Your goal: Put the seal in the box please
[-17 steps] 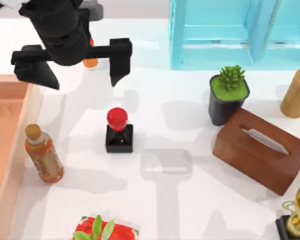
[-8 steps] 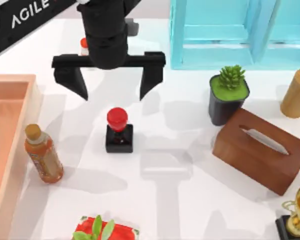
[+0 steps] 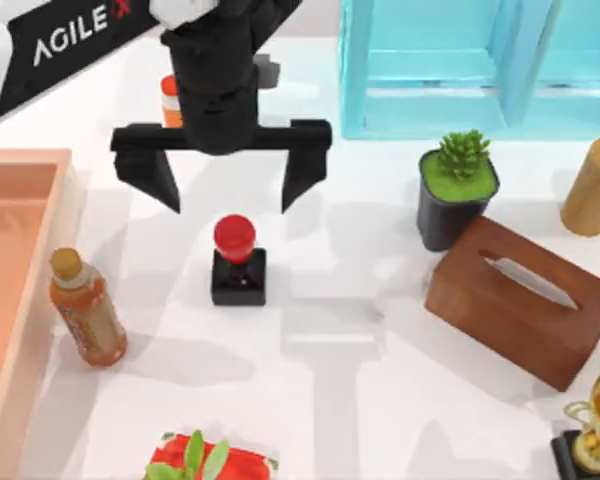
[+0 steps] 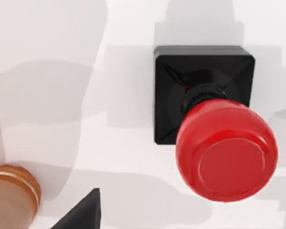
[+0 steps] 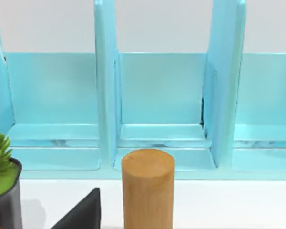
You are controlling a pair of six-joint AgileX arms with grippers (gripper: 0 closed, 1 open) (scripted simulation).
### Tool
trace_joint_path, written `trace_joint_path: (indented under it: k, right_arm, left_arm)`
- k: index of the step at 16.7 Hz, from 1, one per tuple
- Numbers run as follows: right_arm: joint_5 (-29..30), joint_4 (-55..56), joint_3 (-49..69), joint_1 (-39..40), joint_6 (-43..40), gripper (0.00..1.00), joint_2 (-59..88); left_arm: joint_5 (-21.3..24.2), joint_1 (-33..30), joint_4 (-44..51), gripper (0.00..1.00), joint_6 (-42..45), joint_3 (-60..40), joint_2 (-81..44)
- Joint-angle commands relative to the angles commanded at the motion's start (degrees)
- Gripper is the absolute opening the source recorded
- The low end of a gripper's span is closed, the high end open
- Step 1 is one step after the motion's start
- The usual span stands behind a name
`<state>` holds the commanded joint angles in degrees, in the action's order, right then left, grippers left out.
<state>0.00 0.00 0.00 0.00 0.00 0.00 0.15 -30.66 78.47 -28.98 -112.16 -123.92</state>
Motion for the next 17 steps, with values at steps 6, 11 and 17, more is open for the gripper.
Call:
trace_joint_path:
  k: [6, 11, 17]
  right_arm:
    - [0.0, 0.0, 0.0, 0.0, 0.0, 1.00, 0.0]
    - [0.0, 0.0, 0.0, 0.0, 0.0, 1.00, 0.0]
    - [0.0, 0.0, 0.0, 0.0, 0.0, 1.00, 0.0]
  left_arm:
    - [0.0, 0.0, -15.8, 1.00, 0.0, 13.9, -1.5]
    - [0.0, 0.0, -17.5, 1.00, 0.0, 15.5, -1.7]
    - [0.0, 0.0, -17.5, 0.55, 0.0, 15.5, -1.7]
